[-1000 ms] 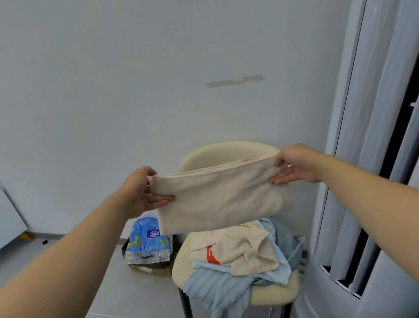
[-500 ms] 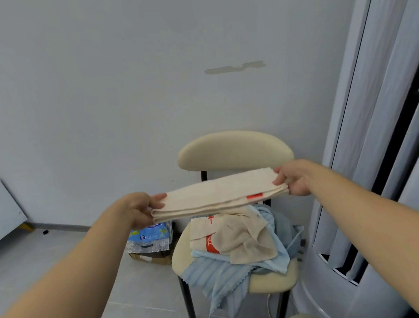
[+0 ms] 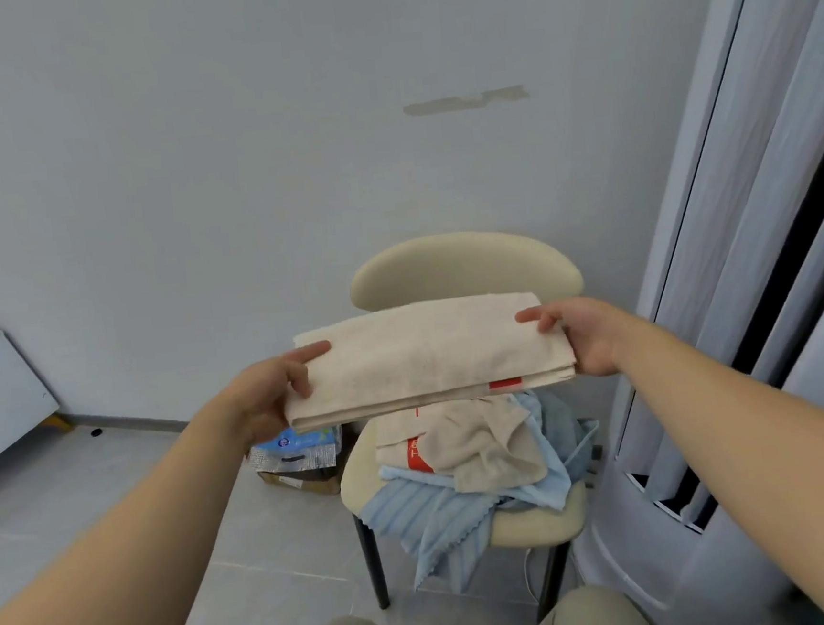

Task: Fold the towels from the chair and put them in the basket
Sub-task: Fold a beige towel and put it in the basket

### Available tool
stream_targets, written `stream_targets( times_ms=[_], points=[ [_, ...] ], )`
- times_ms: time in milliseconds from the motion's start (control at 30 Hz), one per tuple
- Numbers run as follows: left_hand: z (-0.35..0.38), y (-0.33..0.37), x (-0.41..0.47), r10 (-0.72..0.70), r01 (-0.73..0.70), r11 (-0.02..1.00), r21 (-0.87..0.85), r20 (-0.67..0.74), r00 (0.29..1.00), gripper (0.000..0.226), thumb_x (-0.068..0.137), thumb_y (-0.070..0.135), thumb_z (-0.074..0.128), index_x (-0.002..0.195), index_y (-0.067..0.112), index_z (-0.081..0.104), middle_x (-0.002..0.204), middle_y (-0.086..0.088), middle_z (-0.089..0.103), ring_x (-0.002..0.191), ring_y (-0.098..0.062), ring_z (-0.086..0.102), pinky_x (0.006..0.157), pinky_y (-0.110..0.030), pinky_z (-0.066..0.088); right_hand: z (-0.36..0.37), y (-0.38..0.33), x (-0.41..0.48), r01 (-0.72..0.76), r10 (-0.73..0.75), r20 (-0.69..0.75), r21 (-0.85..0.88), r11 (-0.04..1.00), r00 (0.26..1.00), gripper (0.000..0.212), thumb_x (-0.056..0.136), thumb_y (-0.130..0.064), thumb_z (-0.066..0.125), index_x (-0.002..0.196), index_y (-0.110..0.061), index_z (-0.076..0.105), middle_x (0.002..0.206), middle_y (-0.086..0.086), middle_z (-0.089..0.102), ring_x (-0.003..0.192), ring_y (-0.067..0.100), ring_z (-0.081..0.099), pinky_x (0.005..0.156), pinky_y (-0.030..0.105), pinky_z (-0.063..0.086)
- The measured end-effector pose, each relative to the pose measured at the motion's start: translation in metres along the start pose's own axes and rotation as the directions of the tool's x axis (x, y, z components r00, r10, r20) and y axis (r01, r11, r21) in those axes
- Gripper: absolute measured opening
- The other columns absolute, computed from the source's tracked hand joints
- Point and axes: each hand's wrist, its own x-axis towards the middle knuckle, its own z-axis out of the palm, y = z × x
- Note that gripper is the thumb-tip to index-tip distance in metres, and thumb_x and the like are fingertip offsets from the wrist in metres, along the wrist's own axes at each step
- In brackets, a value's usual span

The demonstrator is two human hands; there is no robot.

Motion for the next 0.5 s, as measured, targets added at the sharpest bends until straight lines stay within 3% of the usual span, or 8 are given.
stream_targets(
  times_ms=[100,200,333,500],
  points=[
    [-0.004,-0.006,-0.001,-0.051,0.051,0.999,0.013,0.056,0.997,0.051,0.079,0.000,0.046,0.121,0.013,0.071,0.116,-0.014,0.067,0.085,-0.032,0.064,0.069,-0.035,0.058,0.003,0.004,0.001,-0.015,0.018,0.022,-0.148,0.989,1.000,0.017,0.101,-0.015,0.057,0.115,-0.011,0.065,0.092,0.011,0.070,0.066,0.021,0.070,0.061,0.033,0.060],
    [-0.004,-0.014,0.004,-0.010,0.010,0.998,0.056,0.000,1.000,0.028,0.091,0.015,0.069,0.118,0.011,0.072,0.110,-0.014,0.074,0.078,-0.027,0.070,0.059,-0.033,0.059,0.006,0.011,0.005,0.092,-0.094,-0.005,-0.173,0.981,0.996,0.024,0.100,-0.002,0.055,0.121,-0.009,0.064,0.097,0.015,0.069,0.060,0.020,0.070,0.054,0.029,0.061],
    [-0.012,-0.018,0.014,0.098,-0.097,0.995,0.008,-0.024,0.995,0.028,0.095,0.006,0.062,0.118,0.019,0.074,0.115,-0.015,0.072,0.077,-0.026,0.070,0.060,-0.031,0.060,0.000,0.018,0.003,0.168,-0.172,0.109,0.043,0.985,0.979,0.042,0.098,0.009,0.048,0.127,-0.017,0.065,0.113,0.014,0.068,0.075,0.025,0.072,0.059,0.031,0.061],
    [-0.010,-0.015,0.010,0.117,-0.117,0.992,0.040,-0.011,0.993,0.036,0.096,0.002,0.059,0.126,0.019,0.069,0.122,-0.012,0.065,0.080,-0.027,0.069,0.059,-0.030,0.058,0.006,0.022,-0.002,0.225,-0.225,0.070,0.021,0.974,0.972,0.050,0.096,0.011,0.049,0.135,-0.017,0.059,0.112,0.016,0.067,0.070,0.023,0.070,0.054,0.028,0.060]
  ],
)
